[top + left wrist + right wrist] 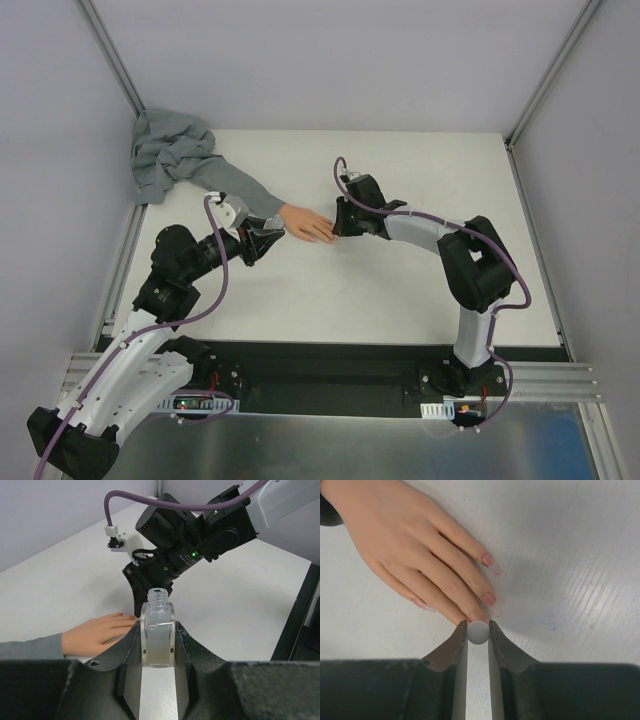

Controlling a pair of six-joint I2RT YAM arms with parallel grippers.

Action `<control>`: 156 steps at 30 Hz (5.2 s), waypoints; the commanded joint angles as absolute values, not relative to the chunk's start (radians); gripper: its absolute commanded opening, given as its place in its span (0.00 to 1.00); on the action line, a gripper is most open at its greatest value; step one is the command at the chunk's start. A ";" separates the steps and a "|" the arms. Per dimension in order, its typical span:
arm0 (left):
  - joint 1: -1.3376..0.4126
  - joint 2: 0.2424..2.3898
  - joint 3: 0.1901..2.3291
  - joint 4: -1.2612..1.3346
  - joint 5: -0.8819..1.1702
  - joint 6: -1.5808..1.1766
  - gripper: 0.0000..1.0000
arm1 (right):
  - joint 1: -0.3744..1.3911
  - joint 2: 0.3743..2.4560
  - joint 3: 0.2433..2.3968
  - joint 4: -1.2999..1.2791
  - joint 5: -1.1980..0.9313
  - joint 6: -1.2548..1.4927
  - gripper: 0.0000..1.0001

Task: Paint the nails

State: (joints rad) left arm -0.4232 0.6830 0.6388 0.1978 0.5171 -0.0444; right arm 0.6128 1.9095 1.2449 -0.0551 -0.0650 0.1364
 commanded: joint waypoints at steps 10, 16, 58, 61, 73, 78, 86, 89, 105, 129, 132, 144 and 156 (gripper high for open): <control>-0.413 0.678 0.641 0.258 0.552 -0.055 0.00 | 0.612 1.891 1.239 -0.055 -0.061 0.115 0.01; -0.411 0.680 0.641 0.259 0.554 -0.057 0.00 | 0.620 1.907 1.267 -0.037 -0.090 0.121 0.01; -0.529 0.497 0.508 0.319 1.003 -0.115 0.00 | 1.193 1.149 1.439 -0.650 0.264 0.192 0.01; -0.535 0.500 0.508 0.318 1.006 -0.120 0.00 | 1.227 1.163 1.482 -0.626 0.258 0.196 0.01; -0.537 0.494 0.502 0.307 0.977 -0.109 0.00 | 1.272 1.269 1.531 -0.496 0.215 0.216 0.01; -0.537 0.492 0.506 0.279 0.953 -0.089 0.00 | 1.282 1.240 1.508 -0.480 0.261 0.216 0.01; -0.537 0.502 0.512 0.258 0.920 -0.077 0.00 | 1.296 1.216 1.491 -0.471 0.253 0.224 0.01; -0.537 0.503 0.514 0.258 0.920 -0.077 0.00 | 1.299 1.226 1.496 -0.468 0.244 0.224 0.01; -0.537 0.497 0.514 0.258 0.917 -0.075 0.00 | 1.301 1.255 1.491 -0.446 0.221 0.233 0.01; -0.537 0.482 0.511 0.258 0.911 -0.075 0.00 | 1.299 1.249 1.451 -0.446 0.241 0.241 0.01; -0.537 0.483 0.511 0.258 0.913 -0.074 0.00 | 1.299 1.255 1.450 -0.442 0.233 0.242 0.00; -0.537 0.480 0.509 0.256 0.904 -0.072 0.00 | 1.299 1.261 1.422 -0.414 0.186 0.258 0.01; -0.537 0.471 0.508 0.255 0.891 -0.069 0.00 | 1.304 1.305 1.365 -0.348 0.146 0.308 0.01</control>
State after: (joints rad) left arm -0.5247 0.4828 0.4988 0.2123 0.9001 -0.0929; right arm 1.2949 1.2850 1.3949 -0.4210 0.1677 0.2657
